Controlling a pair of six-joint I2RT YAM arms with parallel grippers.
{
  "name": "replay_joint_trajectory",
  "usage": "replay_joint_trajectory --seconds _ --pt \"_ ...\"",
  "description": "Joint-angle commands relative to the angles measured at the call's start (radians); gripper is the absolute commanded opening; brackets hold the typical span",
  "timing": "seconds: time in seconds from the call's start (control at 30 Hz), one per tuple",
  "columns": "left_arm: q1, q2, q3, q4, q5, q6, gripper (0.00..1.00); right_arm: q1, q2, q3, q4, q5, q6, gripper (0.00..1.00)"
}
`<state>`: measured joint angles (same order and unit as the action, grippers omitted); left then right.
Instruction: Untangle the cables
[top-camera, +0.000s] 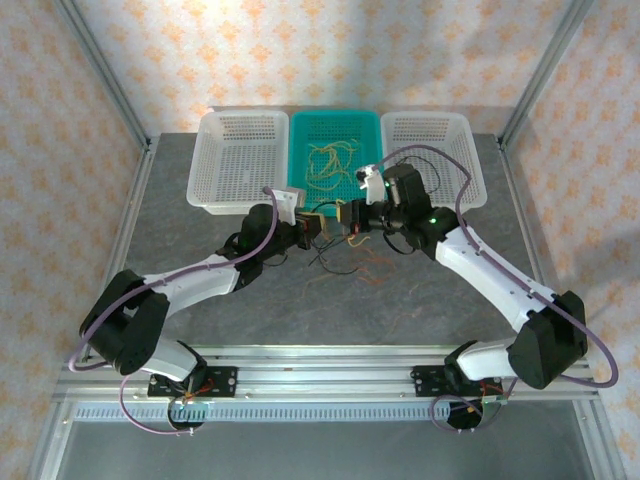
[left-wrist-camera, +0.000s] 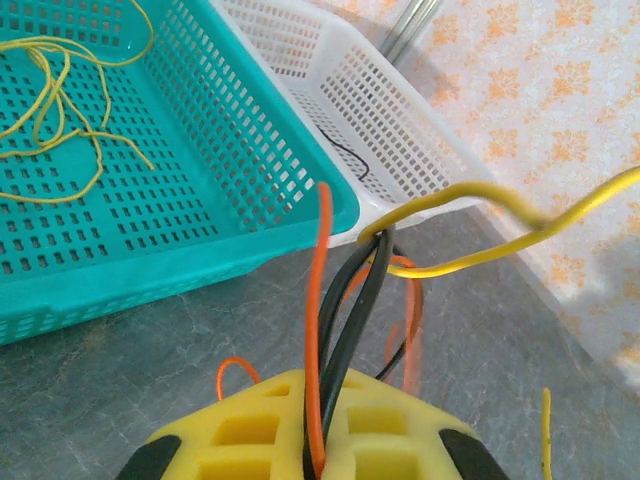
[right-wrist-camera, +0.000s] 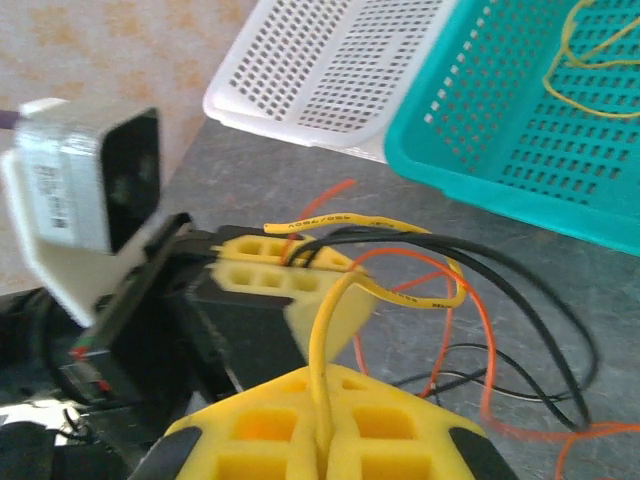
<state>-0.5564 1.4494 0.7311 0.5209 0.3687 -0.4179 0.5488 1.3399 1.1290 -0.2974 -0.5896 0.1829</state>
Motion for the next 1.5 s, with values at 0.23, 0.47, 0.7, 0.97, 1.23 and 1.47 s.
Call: replay_joint_trajectory --seconds 0.23,0.47,0.7,0.97,1.23,1.47 --pt "0.046 -0.064 -0.003 -0.042 -0.166 -0.049 0.00 -0.006 -0.009 -0.067 -0.043 0.028 -0.023 0.00" --pt "0.096 -0.095 -0.015 -0.100 -0.273 -0.122 0.00 -0.006 -0.019 -0.081 -0.112 0.038 -0.076 0.00" --pt "0.140 -0.168 -0.023 -0.229 -0.398 -0.134 0.00 -0.006 -0.048 -0.087 -0.170 0.131 -0.119 0.00" --pt "0.183 -0.338 -0.101 -0.383 -0.528 -0.147 0.00 -0.007 -0.089 -0.080 -0.211 0.266 -0.137 0.00" --pt "0.309 -0.543 -0.163 -0.561 -0.616 -0.218 0.00 -0.072 -0.093 -0.072 -0.245 0.411 -0.112 0.00" --pt "0.340 -0.630 -0.168 -0.605 -0.609 -0.219 0.00 -0.162 -0.097 -0.063 -0.259 0.553 -0.022 0.00"
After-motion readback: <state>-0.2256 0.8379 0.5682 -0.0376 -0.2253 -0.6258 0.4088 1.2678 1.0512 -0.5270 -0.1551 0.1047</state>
